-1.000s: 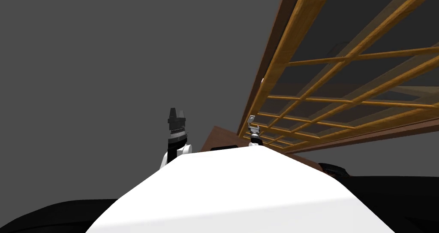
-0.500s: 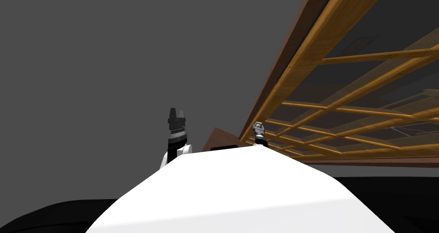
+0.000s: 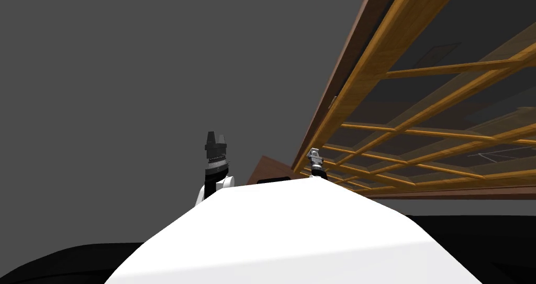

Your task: Pull the door open

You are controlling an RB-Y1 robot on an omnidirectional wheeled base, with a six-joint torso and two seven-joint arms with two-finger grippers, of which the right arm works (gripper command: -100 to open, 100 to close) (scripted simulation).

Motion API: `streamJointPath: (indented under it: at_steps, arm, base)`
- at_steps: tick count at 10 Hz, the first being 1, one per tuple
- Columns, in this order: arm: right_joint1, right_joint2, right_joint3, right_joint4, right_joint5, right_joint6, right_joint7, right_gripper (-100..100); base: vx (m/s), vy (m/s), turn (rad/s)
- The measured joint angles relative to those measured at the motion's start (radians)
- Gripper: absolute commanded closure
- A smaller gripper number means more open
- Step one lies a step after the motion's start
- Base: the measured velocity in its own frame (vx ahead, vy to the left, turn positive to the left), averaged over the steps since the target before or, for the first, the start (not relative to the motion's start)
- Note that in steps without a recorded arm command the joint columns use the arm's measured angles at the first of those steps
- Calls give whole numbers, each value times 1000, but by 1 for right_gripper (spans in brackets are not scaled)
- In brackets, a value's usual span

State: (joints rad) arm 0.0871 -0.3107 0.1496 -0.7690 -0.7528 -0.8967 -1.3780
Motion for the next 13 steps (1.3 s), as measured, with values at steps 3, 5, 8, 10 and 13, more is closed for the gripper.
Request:
streamJointPath:
  at_steps: [3, 5, 8, 10, 13]
  arm:
    - [2, -16, 16, -4, 9, -8, -19, 100]
    - [17, -26, 40, -14, 20, -8, -37, 100]
    - [35, -47, 83, -33, 40, -11, -74, 100]
    - [42, -61, 106, -36, 53, -20, -98, 100]
    - [53, -77, 129, -40, 64, -30, -120, 100]
  base:
    - [-198, 5, 85]
    - [-213, -5, 94]
    - [-236, -25, 97]
    - [-155, 0, 51]
    - [-195, -21, 97]
